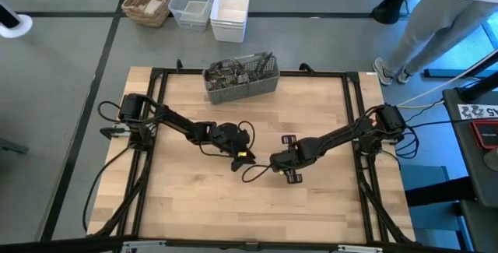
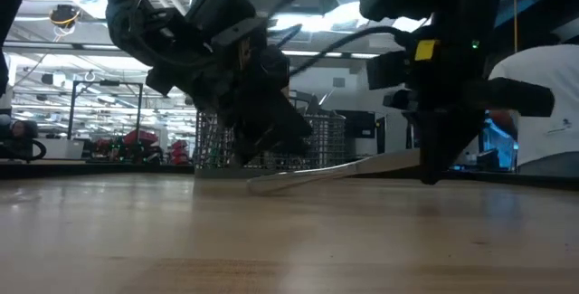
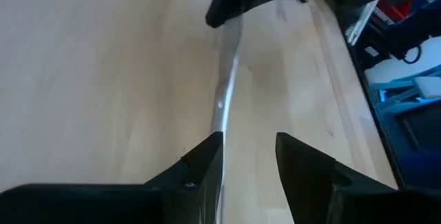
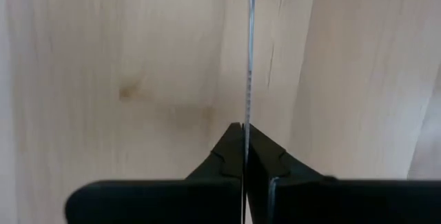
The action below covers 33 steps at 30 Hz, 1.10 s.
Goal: Sort silverware
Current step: Put the silver knife into the silverware rack
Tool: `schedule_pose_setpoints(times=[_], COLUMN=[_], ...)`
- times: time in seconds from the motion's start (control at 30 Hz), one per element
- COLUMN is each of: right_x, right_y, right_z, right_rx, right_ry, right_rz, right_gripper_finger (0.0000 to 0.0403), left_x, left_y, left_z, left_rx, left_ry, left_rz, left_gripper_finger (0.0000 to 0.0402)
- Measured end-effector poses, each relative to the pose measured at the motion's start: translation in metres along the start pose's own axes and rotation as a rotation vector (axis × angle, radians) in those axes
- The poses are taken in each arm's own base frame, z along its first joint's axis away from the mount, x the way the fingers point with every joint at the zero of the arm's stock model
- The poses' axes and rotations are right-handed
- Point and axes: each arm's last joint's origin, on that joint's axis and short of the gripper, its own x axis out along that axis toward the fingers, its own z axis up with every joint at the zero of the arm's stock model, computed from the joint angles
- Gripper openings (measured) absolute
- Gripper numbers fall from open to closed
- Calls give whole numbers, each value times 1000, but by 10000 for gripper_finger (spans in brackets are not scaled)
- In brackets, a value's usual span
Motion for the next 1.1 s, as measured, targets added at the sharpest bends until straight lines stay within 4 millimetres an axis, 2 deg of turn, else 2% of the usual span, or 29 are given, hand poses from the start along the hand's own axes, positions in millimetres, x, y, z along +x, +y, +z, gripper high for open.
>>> schedule_pose_setpoints(times=[0.13,0.3,0.53,0.73,0.9,1.1], right_x=[-8,-28,-60,-80,-82,-81], right_y=[-5,-22,-54,-82,-95,-98], right_z=[-3,1,16,27,31,31], right_rx=[-10,-52,-127,-118,-108,-102], right_ry=[97,201,243,218,175,180], right_rz=[-13,-54,-154,-190,-178,-179], right_gripper_finger=[0,0,0,0,0,0], left_x=[0,-4,-15,-26,-28,-30], left_y=[-3,-6,-16,-21,-14,-7], left_z=[3,8,20,31,35,39], left_rx=[20,26,66,132,205,349], left_ry=[-26,-53,-99,-153,-201,-292], left_rz=[-18,-30,-52,-53,60,343], left_gripper_finger=[127,127,126,102,88,94])
